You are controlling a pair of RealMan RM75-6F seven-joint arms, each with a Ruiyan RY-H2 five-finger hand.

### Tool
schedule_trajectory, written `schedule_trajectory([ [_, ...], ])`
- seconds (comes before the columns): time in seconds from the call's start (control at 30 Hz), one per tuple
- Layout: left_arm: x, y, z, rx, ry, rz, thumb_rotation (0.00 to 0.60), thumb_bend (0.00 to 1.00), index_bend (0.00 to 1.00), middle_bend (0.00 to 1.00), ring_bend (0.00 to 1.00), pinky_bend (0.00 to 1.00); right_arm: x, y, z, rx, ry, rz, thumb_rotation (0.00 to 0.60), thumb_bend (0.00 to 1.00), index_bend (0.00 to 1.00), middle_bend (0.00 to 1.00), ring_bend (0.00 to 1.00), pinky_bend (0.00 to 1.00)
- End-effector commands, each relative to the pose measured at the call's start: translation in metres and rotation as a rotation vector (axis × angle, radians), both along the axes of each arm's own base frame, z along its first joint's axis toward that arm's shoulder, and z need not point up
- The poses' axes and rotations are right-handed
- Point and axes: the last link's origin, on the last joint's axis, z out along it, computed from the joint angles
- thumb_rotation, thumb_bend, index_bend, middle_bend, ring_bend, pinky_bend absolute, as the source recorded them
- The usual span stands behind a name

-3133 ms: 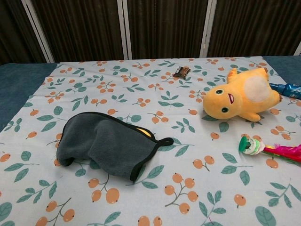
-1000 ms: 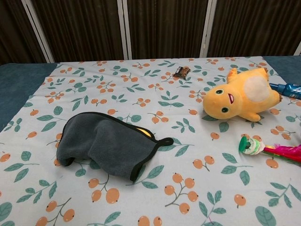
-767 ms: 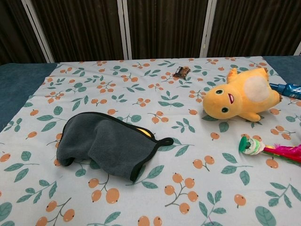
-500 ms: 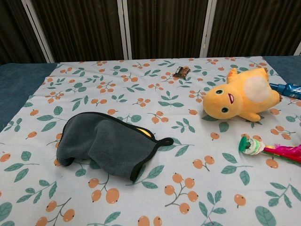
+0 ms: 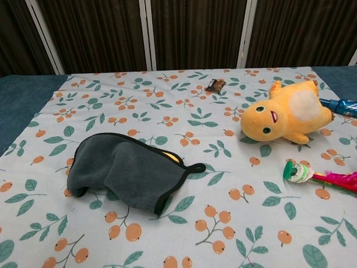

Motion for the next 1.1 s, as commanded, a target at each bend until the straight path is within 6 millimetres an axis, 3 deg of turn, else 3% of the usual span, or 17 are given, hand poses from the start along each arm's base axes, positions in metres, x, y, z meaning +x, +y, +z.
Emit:
schedule_trajectory([
  [0.03, 0.0000, 0.0001, -0.0001, 0.000, 0.000, 0.000, 0.597, 0.17, 0.00, 0.00, 0.00, 0.00, -0.0008, 0.0000, -0.0004, 0.000, 0.000, -0.003, 0.600, 0.33, 0.51, 0.24, 0.00, 0.00],
  [0.3, -0.0002, 0.0001, -0.0003, -0.002, -0.002, 0.004, 0.597, 0.17, 0.00, 0.00, 0.00, 0.00, -0.0024, 0.0016, -0.0040, 0.007, 0.000, -0.009, 0.600, 0.33, 0.51, 0.24, 0.00, 0.00],
  [0.47, -0.0002, 0.0002, -0.0003, -0.002, -0.002, 0.005, 0.595, 0.17, 0.00, 0.00, 0.00, 0.00, -0.0009, 0.0010, -0.0045, 0.000, -0.003, -0.001, 0.600, 0.33, 0.44, 0.24, 0.00, 0.00],
  [0.77, -0.0003, 0.0003, -0.0003, -0.003, -0.003, 0.007, 0.599, 0.17, 0.00, 0.00, 0.00, 0.00, 0.0019, -0.0008, -0.0041, -0.003, 0.000, 0.006, 0.600, 0.33, 0.42, 0.23, 0.00, 0.00],
  [1.1, -0.0005, 0.0001, -0.0004, -0.005, -0.006, 0.010, 0.597, 0.17, 0.00, 0.00, 0.00, 0.00, 0.0002, 0.0014, -0.0060, -0.001, 0.002, -0.006, 0.600, 0.34, 0.53, 0.24, 0.00, 0.00],
])
